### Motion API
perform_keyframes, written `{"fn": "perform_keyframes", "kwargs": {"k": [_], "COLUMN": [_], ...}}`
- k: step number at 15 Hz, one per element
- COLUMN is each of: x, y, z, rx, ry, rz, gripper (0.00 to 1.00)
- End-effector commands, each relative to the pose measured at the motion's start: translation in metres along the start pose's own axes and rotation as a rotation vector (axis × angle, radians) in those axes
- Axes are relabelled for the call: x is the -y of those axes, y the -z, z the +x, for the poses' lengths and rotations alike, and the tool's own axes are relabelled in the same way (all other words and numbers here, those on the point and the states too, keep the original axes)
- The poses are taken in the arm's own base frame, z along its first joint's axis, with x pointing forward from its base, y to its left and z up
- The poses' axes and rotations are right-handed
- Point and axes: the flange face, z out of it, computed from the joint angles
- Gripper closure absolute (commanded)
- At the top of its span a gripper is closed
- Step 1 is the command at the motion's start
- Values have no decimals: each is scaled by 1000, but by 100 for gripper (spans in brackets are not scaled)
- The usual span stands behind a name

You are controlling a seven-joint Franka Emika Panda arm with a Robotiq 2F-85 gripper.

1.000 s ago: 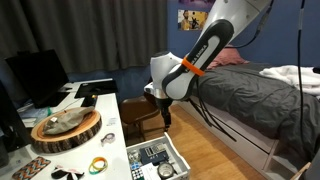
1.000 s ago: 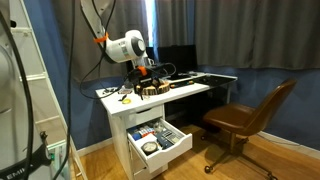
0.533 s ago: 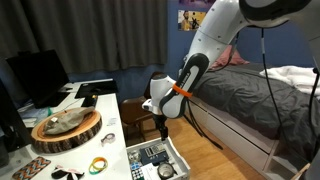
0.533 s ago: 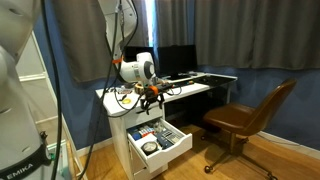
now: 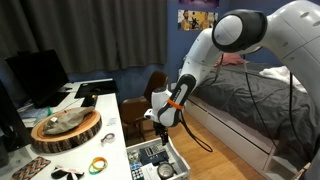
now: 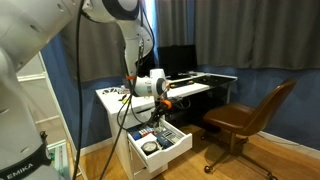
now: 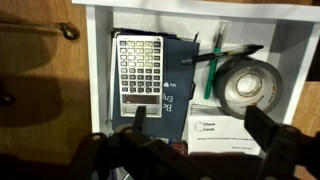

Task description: Pick up the calculator from the open drawer and put it on the table

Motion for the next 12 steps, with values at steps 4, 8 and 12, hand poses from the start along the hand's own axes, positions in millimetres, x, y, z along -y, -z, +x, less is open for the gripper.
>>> {"fn": "perform_keyframes", "kwargs": {"k": [4,8,12], "x": [-30,-24,-28], "y": [-64,-66,-67], "z": [7,6,7], "rx": [-47,-34,-39], "ry": [56,39,36], "rz": [0,9,3], "gripper": [0,0,0]}}
